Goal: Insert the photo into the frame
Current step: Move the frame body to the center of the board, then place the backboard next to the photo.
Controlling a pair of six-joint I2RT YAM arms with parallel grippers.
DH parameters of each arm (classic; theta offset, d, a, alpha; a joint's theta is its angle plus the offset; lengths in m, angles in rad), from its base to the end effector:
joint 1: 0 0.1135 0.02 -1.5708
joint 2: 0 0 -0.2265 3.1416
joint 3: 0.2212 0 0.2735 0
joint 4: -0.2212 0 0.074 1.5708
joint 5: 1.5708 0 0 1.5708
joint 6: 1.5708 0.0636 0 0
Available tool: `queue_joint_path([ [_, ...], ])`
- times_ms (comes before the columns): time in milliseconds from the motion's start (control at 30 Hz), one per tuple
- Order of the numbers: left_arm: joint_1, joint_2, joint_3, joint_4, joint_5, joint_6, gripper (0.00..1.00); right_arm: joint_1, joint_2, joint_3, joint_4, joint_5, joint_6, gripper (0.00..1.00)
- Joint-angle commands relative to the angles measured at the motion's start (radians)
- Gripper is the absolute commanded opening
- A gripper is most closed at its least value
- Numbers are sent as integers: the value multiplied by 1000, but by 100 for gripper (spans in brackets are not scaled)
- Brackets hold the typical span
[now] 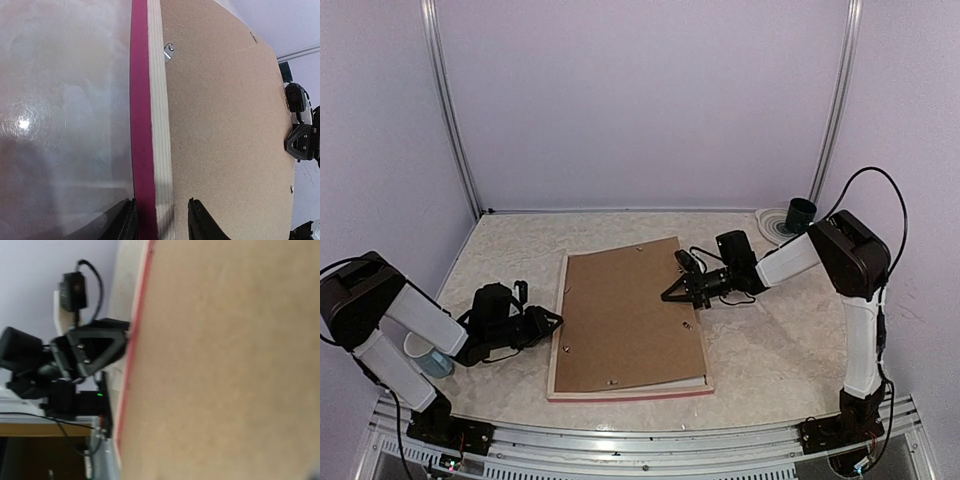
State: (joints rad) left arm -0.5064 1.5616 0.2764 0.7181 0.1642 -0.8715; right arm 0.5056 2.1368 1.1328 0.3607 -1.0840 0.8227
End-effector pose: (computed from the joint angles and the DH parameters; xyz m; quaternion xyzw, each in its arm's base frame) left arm 0.2276 -0.1381 0.0274 -0.1198 0.8664 -0.3603 0.3244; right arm 0.3388 0.2518 0.0496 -0.1069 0.7930 0.5995 0.0174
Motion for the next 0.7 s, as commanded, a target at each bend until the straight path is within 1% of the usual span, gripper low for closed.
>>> queue_joint_path([
  [0,-13,-25,-19,5,-29,-23,35,28,-37,-26,-121,102,-86,21],
  [100,-16,-33,-22,-2,-40,-27,36,28,-54,-20,-173,133,-116,34],
  [267,-22,-40,-23,-6,-50,-29,36,30,-93,1,-256,183,-156,51],
  [467,-24,-37,-29,0,-59,-38,35,31,-136,39,-363,237,-210,57],
  [667,-24,-41,-32,-2,-65,-44,36,33,-178,72,-482,299,-264,61],
])
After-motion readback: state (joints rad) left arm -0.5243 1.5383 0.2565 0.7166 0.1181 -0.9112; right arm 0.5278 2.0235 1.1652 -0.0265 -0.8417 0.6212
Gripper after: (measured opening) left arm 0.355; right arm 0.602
